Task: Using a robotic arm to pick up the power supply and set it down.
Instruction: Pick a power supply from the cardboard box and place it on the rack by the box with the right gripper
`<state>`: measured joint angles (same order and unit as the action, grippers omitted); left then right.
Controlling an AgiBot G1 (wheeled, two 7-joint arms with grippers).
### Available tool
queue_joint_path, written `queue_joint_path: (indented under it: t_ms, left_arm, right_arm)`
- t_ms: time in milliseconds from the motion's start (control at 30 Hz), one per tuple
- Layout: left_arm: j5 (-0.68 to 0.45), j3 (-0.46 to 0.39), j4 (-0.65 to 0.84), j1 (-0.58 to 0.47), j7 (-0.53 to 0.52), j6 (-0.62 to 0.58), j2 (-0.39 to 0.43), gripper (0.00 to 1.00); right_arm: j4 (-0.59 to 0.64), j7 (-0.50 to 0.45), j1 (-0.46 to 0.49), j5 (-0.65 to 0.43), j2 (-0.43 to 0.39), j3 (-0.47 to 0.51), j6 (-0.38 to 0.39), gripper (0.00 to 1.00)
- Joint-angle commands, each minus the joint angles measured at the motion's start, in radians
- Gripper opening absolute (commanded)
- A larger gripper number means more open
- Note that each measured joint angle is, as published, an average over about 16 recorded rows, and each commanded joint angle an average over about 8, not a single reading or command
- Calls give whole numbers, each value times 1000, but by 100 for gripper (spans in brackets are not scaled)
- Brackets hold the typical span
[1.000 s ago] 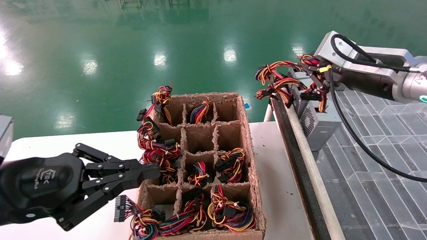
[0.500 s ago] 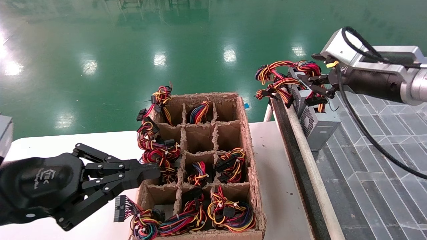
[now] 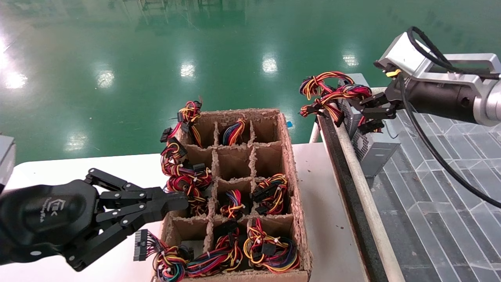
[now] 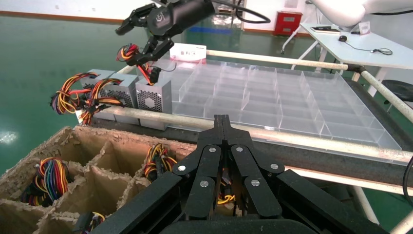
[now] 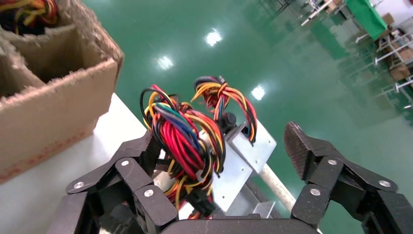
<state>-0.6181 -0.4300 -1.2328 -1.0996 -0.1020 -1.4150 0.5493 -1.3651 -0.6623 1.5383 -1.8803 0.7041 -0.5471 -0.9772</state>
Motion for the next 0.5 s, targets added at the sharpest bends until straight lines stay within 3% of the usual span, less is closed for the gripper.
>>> queue_joint_path:
  t_ms: [33,333,500]
  left_arm:
    - [0,0,0,0,0,0,0,0]
    - [0,0,0,0,0,0,0,0]
    - [0,0,0,0,0,0,0,0]
  right_arm:
    - [-1,0,7,11,-1,3,-5,100]
    - [1,31,14,71,2,-8,-68,100]
    - [1,33,14,145,-3,21,-65,100]
